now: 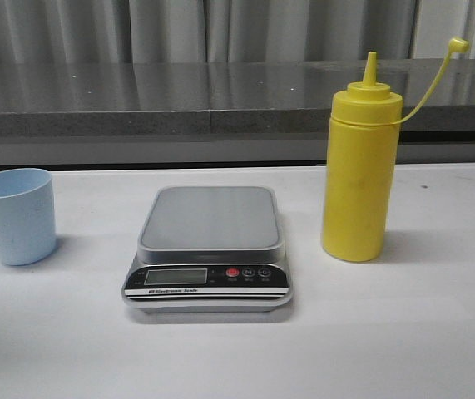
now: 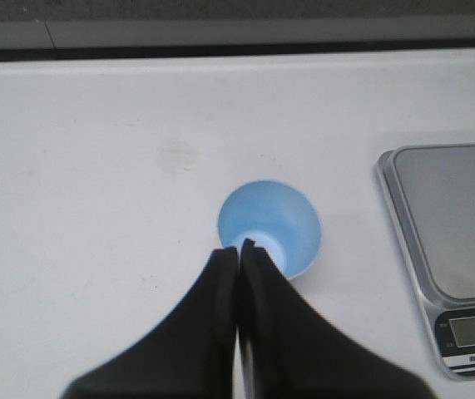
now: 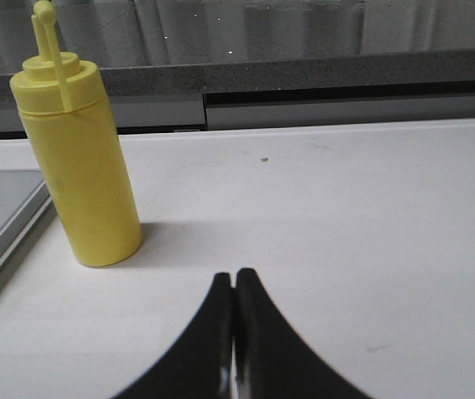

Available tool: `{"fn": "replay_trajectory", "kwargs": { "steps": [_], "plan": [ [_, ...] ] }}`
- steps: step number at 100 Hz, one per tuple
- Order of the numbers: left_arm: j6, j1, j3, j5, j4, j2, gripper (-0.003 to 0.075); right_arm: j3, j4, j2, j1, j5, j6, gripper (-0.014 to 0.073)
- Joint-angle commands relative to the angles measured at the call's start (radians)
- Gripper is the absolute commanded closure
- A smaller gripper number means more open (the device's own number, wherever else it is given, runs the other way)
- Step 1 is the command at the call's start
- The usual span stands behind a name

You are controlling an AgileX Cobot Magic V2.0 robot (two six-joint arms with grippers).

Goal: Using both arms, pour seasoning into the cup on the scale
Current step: 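Move the left gripper down over the light blue cup, then grasp the light blue cup with the left gripper and lift it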

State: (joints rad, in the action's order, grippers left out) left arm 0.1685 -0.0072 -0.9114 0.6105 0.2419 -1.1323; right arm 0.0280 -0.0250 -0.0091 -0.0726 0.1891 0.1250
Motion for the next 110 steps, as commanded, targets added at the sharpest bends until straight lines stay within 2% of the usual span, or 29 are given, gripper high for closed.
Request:
{"fn": "replay_trajectory", "kwargs": {
  "steps": [1, 12, 19, 26, 38, 43, 48, 72, 110],
  "plan": [
    [0.009, 0.003, -0.071, -0.045, 0.007, -0.074, 0.0739, -0.018, 0.003, -0.022, 0.007, -0.082, -0.004, 0.0662],
    [0.009, 0.003, -0.123, 0.011, 0.007, -0.183, 0.0731, -0.018, 0.003, -0.022, 0.007, -0.082, -0.004, 0.0662],
    [0.009, 0.003, -0.155, 0.067, 0.007, -0.242, 0.0682, -0.018, 0.003, -0.022, 0.007, -0.082, -0.004, 0.0662],
    [0.009, 0.003, -0.181, 0.102, 0.007, -0.289, 0.0585, -0.018, 0.003, -0.022, 0.007, -0.082, -0.004, 0.0662],
    [0.009, 0.003, -0.189, 0.095, 0.007, -0.333, 0.0348, -0.018, 0.003, -0.022, 0.007, -0.082, -0.004, 0.0662],
    [0.009, 0.003, -0.189, 0.079, 0.007, -0.340, 0.0276, -0.018, 0.003, -0.022, 0.007, -0.082, -0.004, 0.0662],
    [0.009, 0.003, -0.189, 0.061, 0.007, -0.342, 0.0235, -0.018, 0.003, -0.022, 0.007, -0.082, -0.004, 0.0662],
    [0.009, 0.003, -0.189, -0.053, 0.029, -0.351, 0.0228, -0.018, 0.003, -0.022, 0.007, -0.082, -0.004, 0.0662],
    [0.009, 0.003, -0.189, -0.080, 0.063, -0.500, 0.0228, -0.018, 0.003, -0.022, 0.007, -0.082, -0.004, 0.0662]
  ]
}}
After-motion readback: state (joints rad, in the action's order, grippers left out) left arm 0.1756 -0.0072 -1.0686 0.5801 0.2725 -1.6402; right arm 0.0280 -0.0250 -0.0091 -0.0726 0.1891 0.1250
